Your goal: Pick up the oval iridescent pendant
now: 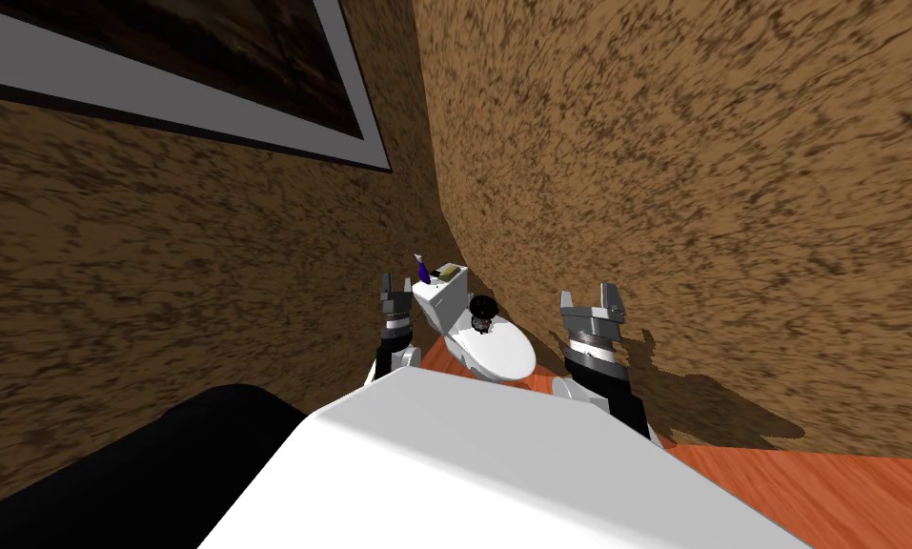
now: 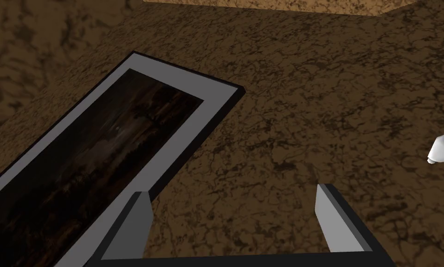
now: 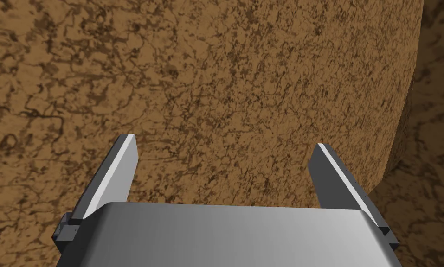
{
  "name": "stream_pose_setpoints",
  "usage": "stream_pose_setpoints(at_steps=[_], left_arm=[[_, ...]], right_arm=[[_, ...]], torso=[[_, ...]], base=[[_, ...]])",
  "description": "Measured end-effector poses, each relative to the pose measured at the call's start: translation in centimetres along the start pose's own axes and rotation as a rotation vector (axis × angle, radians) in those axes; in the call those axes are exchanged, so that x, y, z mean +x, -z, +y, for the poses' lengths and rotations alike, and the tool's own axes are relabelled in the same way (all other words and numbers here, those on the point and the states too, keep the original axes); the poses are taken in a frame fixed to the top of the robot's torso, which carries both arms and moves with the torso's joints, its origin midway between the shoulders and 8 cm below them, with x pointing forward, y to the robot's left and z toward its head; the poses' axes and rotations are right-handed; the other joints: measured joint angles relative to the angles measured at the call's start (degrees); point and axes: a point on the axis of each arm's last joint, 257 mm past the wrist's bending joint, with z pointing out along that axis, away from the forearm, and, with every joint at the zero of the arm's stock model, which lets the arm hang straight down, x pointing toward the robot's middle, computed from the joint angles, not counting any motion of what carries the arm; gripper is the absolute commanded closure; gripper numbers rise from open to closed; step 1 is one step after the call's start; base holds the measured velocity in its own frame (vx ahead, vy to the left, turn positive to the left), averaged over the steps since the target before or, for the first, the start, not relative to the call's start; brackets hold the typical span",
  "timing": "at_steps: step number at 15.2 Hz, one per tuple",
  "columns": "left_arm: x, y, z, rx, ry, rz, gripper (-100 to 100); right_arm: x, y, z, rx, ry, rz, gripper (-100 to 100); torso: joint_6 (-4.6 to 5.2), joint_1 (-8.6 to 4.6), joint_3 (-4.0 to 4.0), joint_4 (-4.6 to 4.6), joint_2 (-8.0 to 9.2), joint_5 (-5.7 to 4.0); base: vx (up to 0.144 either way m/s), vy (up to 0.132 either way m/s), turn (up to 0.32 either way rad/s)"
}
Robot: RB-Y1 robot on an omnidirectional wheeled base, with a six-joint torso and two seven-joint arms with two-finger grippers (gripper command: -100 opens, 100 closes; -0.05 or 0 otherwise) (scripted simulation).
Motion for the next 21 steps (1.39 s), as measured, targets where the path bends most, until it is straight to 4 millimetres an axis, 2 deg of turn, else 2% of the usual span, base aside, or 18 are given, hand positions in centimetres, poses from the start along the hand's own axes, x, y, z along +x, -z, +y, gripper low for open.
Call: stream_pose_setpoints(at_steps=[4, 12, 19, 21], left_arm=[[0.4, 0.0, 0.6, -0.034, -0.005, 0.059, -100], [0.2, 0.1, 3.1, -0.165, 0.037, 0.122, -100], [0.3, 0.1, 3.3, -0.173, 0.039, 0.123, -100], [0.1, 0.0, 4.8, -0.201, 0.072, 0.122, -100]], right_arm=[[0.0, 0.0, 0.0, 0.000, 0.000, 0.000, 0], [0.0, 0.0, 0.0, 0.000, 0.000, 0.000, 0], [0.0, 0.0, 0.0, 0.000, 0.000, 0.000, 0], [0.0, 0.0, 0.0, 0.000, 0.000, 0.000, 0]], torso=[[-0.01, 0.02, -0.09, -0.03, -0.15, 0.00], [-0.01, -0.09, 0.03, 0.01, 0.05, -0.02], [0.00, 0.00, 0.00, 0.00, 0.00, 0.00], [0.02, -0.10, -0.01, 0.00, -0.01, -0.01]], base=[[0.045, -0.001, 0.099], [-0.010, -0.019, 0.057], [0.001, 0.001, -0.012], [-0.009, -0.050, -0.039]])
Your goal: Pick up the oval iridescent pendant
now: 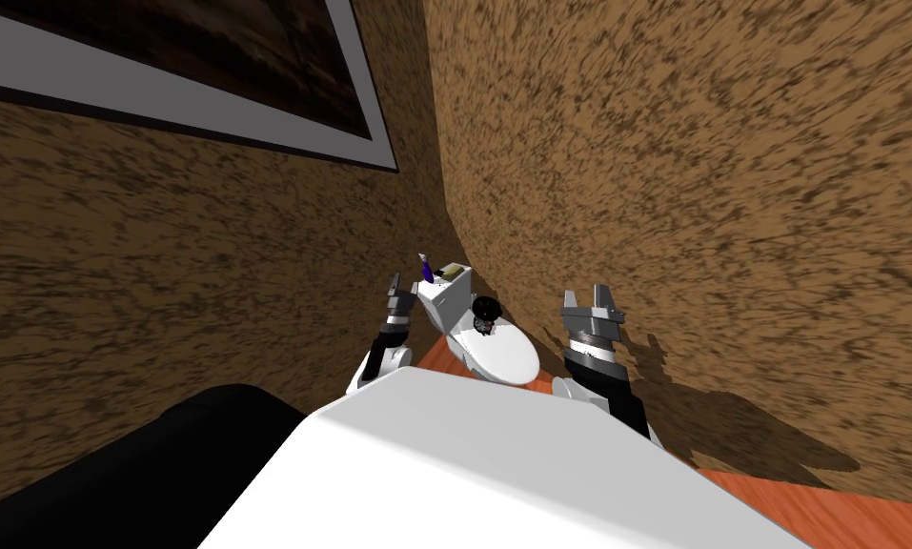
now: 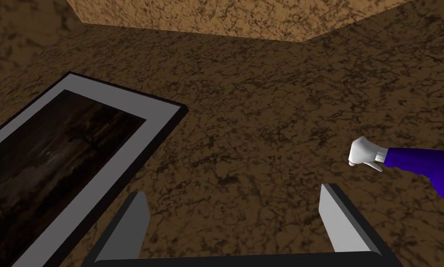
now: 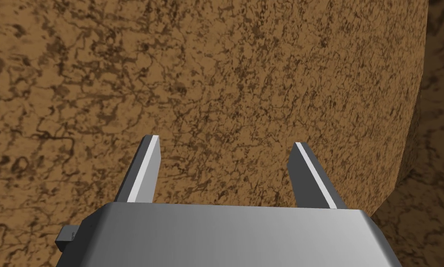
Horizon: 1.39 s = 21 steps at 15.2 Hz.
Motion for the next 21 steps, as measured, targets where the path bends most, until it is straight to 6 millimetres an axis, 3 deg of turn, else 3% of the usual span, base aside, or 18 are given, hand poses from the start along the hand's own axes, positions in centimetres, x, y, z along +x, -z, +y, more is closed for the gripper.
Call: stream_pose_setpoints(at_steps=[13, 21], left_arm=[[-3.5, -2.8, 10.2, -0.219, 0.271, -0.033, -100], [-6.7, -4.6, 15.7, -0.348, 0.421, -0.097, -100]], right_arm=[[0.0, 0.0, 0.0, 0.000, 0.000, 0.000, 0], [0.0, 0.0, 0.0, 0.000, 0.000, 0.000, 0]], torso=[[-0.01, -0.15, 0.01, 0.00, 0.01, -0.04], [-0.01, -0.12, 0.01, 0.00, 0.01, -0.04]], base=[[-0.010, -0.058, -0.024], [-0.010, -0.055, -0.027]])
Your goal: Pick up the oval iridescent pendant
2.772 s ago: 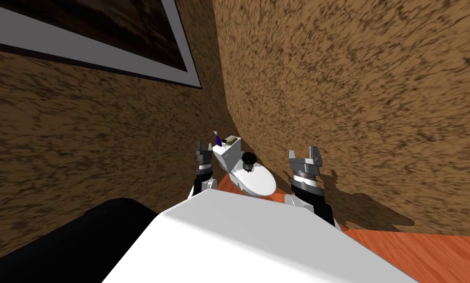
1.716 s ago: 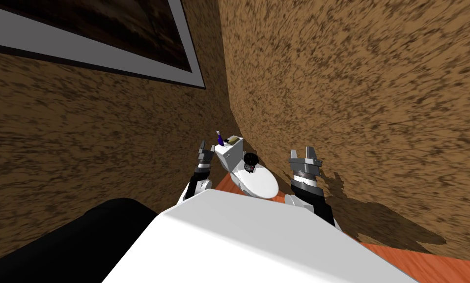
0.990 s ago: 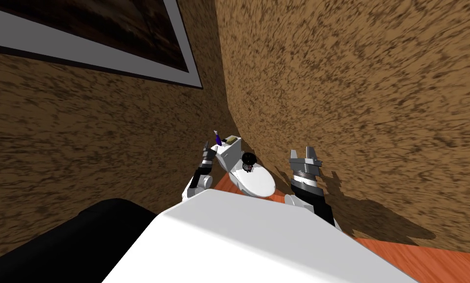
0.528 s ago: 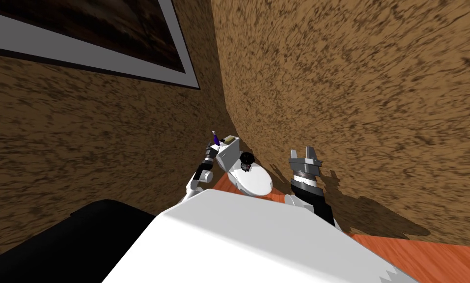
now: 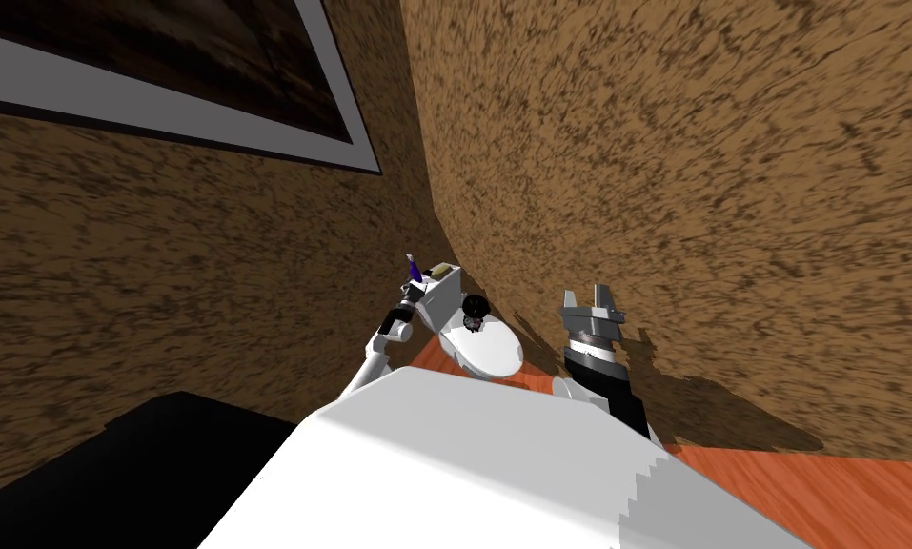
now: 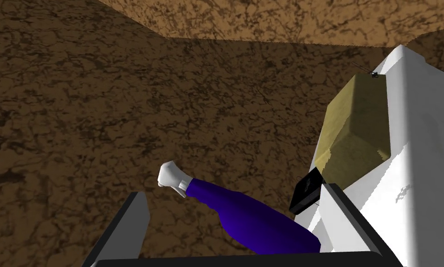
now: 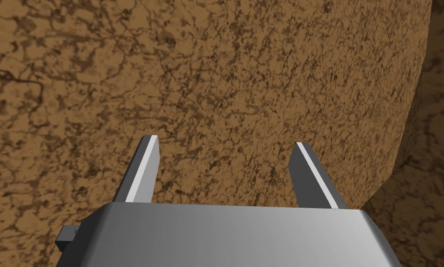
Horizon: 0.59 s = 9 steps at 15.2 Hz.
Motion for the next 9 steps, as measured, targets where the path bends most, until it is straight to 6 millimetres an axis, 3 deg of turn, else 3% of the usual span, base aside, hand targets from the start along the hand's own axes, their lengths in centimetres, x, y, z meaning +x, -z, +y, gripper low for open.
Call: stream_pose_setpoints(at_steps=[9], left_arm=[[-4.4, -3.0, 1.9, -0.095, 0.134, -0.090, -100]], right_arm=[[0.0, 0.0, 0.0, 0.000, 0.000, 0.000, 0]], torso=[[-0.01, 0.07, 0.00, 0.00, 0.00, 0.01]], base=[[-0.007, -0.042, -0.018]])
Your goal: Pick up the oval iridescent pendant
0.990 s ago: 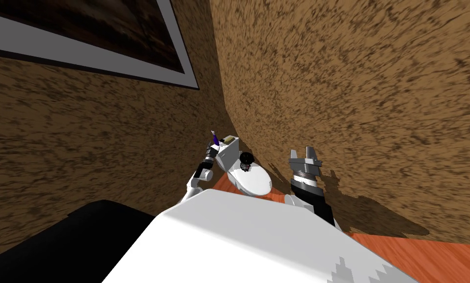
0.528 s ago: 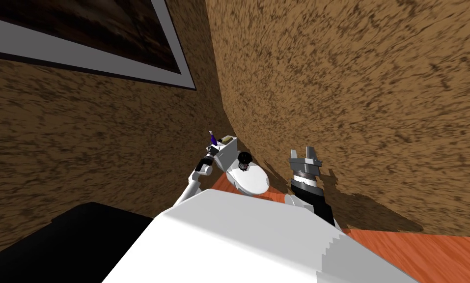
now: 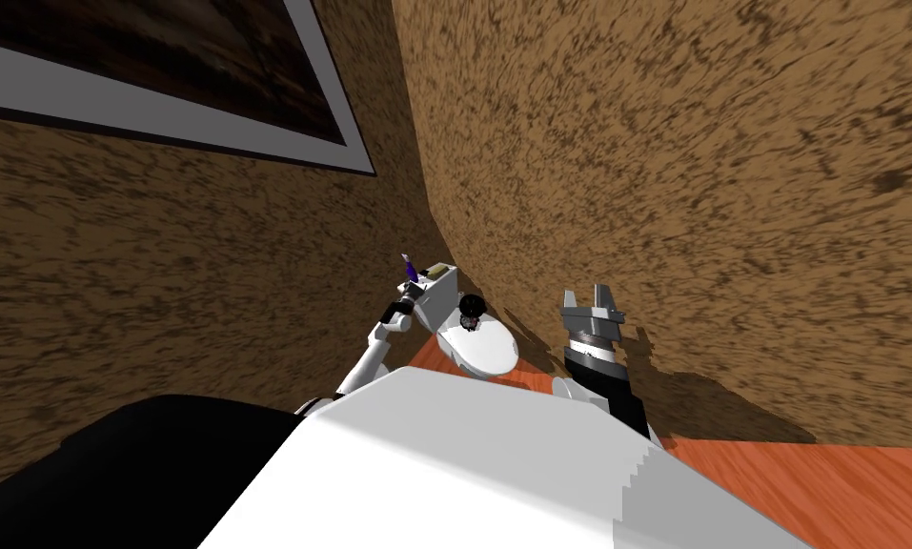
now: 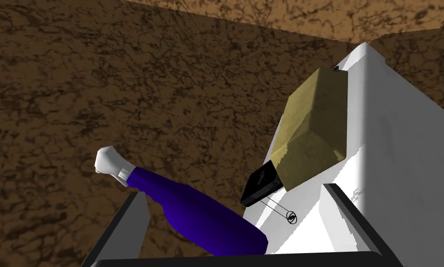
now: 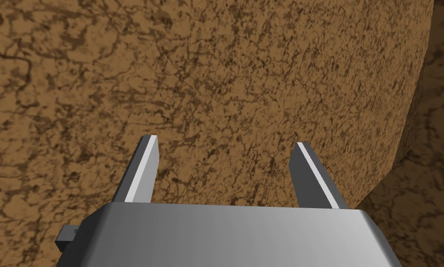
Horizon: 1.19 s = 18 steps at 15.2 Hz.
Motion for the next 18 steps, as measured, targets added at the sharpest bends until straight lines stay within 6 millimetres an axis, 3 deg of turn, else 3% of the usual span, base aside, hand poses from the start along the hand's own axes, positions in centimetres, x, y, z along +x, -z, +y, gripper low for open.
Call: stream_pose_setpoints(at_steps=[10, 18], left_arm=[[-5.5, -3.7, -0.1, -0.074, 0.165, -0.126, -100], [-9.6, -5.5, -0.7, -0.110, 0.293, -0.235, -100]], right_arm=[[0.0, 0.0, 0.0, 0.000, 0.000, 0.000, 0], [0.0, 0.0, 0.0, 0.000, 0.000, 0.000, 0]], torso=[[0.01, -0.08, 0.01, 0.01, 0.02, -0.02], [0.01, 0.01, 0.00, 0.01, 0.00, 0.00]], base=[[-0.008, -0.044, -0.020], [-0.004, -0.038, -0.019]])
